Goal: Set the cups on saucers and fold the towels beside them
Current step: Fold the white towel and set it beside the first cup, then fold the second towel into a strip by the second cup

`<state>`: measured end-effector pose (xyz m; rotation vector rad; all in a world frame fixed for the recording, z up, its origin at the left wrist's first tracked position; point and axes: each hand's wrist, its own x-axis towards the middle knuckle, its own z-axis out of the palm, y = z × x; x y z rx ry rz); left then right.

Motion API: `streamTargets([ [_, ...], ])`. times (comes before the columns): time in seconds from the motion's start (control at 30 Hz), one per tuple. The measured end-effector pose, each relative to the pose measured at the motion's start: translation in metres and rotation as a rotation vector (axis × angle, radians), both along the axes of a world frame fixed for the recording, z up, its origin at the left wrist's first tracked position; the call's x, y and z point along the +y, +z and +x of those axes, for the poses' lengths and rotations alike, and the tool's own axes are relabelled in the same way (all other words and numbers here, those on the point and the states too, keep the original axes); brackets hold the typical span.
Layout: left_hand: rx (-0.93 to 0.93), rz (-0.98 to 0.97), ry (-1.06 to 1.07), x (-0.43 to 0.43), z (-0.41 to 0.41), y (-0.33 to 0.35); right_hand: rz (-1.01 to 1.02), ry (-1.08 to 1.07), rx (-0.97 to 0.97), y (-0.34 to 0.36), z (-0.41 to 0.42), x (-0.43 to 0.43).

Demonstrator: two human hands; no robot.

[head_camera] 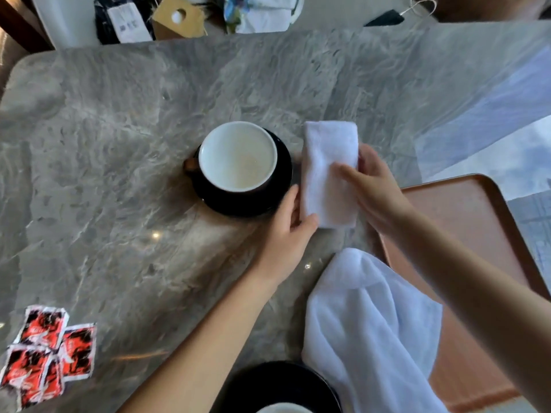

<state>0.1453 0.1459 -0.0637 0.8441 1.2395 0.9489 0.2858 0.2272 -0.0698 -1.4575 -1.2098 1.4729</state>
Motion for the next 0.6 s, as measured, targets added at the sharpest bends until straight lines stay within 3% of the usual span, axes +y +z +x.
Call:
streamTargets([
  [0.07, 0.159, 0.017, -0.021, 0.002, 0.008, -0.006, 0.079, -0.053, -0.171, -0.011, -0.001, 0.015],
  [0.17, 0.669, 0.253, -0.201, -0.008, 0.015, -0.017, 0.238, -0.083, -0.467, -0.028, -0.003, 0.015],
  [0.27, 0.990, 0.387, -0.346, -0.015, 0.017, -0.024, 0.317, -0.065, -0.493, -0.039, -0.007, 0.005],
  [0.37, 1.023, 0.375, -0.382, -0.017, 0.013, -0.029, 0.395, -0.059, -0.457, -0.042, -0.015, 0.003],
  [0.6, 0.926, 0.427, -0.234, -0.035, 0.004, -0.024, 0.347, 0.052, -0.438, -0.040, -0.031, 0.011],
])
